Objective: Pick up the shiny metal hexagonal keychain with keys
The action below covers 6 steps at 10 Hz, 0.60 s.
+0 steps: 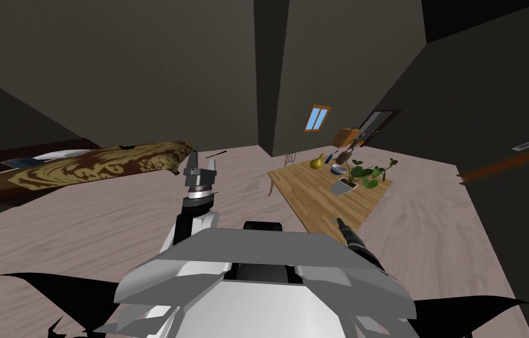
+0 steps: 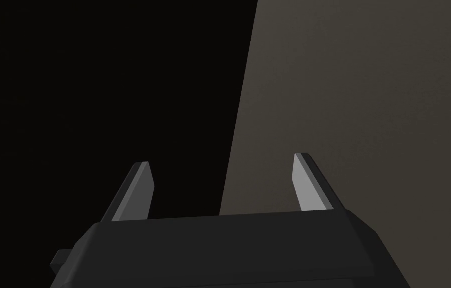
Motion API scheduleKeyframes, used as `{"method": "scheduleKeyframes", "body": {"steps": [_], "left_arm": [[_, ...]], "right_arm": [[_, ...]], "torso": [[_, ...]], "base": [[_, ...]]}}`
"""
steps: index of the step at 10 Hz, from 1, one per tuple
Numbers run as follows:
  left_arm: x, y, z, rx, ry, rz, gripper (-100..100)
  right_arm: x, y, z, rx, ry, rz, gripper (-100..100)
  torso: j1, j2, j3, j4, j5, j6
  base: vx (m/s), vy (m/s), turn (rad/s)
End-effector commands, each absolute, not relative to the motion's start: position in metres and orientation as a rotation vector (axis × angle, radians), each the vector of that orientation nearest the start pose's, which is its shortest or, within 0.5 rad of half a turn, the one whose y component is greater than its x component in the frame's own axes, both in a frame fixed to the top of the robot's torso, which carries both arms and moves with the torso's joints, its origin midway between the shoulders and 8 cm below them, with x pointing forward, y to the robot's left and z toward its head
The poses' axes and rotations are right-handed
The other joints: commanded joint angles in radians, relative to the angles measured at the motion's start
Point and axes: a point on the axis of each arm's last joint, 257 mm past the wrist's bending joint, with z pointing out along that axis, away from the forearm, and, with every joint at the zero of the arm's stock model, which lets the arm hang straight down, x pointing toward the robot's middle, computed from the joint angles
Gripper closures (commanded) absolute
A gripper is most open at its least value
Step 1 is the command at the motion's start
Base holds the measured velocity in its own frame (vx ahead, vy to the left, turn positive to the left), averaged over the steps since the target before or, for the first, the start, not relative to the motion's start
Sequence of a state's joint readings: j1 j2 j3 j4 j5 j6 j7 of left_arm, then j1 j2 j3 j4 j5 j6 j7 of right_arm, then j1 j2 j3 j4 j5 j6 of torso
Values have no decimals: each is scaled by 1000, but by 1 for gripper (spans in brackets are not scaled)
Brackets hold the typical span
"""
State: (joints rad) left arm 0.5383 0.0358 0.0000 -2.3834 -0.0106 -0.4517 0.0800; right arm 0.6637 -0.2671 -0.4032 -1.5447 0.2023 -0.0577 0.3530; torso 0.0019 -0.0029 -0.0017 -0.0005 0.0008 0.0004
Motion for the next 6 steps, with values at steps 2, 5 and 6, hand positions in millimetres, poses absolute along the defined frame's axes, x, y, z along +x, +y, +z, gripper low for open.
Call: {"method": "scheduleKeyframes", "body": {"steps": [2, 5, 6], "left_arm": [[329, 274, 49, -639, 614, -1364, 0], [329, 274, 49, -639, 614, -1364, 0], [329, 274, 49, -639, 614, -1364, 0]], "right_arm": [[158, -608, -410, 1095, 1761, -230, -100], [135, -618, -423, 1115, 1801, -290, -100], [114, -627, -435, 1133, 1840, -346, -100]], "torso": [[0, -3, -2, -1, 0, 0], [0, 2, 1, 0, 0, 1], [0, 4, 2, 1, 0, 1]], "base": [[128, 11, 196], [48, 8, 77], [41, 3, 172]]}}
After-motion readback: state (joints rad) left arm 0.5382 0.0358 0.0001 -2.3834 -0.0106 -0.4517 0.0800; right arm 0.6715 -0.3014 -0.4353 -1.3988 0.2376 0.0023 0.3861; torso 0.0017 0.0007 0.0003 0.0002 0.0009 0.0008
